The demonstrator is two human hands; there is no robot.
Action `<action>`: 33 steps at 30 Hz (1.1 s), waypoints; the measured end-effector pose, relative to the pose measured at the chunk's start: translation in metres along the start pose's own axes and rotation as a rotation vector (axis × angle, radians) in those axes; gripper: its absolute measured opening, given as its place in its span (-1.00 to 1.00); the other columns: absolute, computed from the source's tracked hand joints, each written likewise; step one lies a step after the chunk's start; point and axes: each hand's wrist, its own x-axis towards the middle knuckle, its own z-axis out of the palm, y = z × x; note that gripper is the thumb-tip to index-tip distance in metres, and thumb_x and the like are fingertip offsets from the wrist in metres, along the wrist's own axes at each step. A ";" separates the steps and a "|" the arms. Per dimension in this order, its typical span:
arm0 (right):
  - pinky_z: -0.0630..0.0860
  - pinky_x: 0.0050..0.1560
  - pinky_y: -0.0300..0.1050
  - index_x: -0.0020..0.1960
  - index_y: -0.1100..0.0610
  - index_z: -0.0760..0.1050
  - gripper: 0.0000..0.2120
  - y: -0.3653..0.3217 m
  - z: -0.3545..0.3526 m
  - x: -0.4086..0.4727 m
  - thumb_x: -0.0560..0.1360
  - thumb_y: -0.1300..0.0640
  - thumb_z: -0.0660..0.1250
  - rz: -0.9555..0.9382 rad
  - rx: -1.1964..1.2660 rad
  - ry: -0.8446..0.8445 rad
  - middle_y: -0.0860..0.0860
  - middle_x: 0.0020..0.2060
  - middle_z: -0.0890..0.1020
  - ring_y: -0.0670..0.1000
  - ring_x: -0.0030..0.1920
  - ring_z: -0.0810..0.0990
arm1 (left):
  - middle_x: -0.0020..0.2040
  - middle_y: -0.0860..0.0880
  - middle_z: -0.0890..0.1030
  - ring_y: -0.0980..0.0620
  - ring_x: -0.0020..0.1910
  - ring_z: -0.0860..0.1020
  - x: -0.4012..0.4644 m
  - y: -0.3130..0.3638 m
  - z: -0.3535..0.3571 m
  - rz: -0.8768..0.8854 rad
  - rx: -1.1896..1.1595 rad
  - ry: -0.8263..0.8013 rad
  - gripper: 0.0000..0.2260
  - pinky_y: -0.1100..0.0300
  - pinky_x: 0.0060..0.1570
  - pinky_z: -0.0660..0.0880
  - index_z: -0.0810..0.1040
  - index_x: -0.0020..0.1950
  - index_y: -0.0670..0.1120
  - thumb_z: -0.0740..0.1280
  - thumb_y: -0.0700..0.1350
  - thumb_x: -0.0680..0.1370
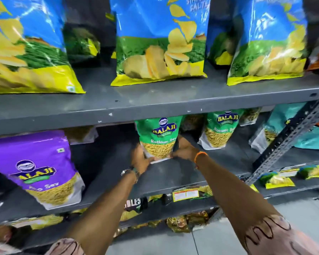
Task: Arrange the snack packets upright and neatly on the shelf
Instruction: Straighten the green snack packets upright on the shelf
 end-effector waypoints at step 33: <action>0.54 0.07 -0.46 0.37 -0.21 0.28 -0.11 0.098 -0.029 -0.099 0.23 0.28 0.64 -0.082 0.322 0.377 -0.26 0.30 0.46 -0.35 0.30 0.47 | 0.02 0.12 0.62 0.10 0.04 0.62 -0.161 0.000 0.031 -0.031 0.090 0.384 -0.34 0.24 0.12 0.57 0.44 0.15 0.29 0.60 -0.27 0.28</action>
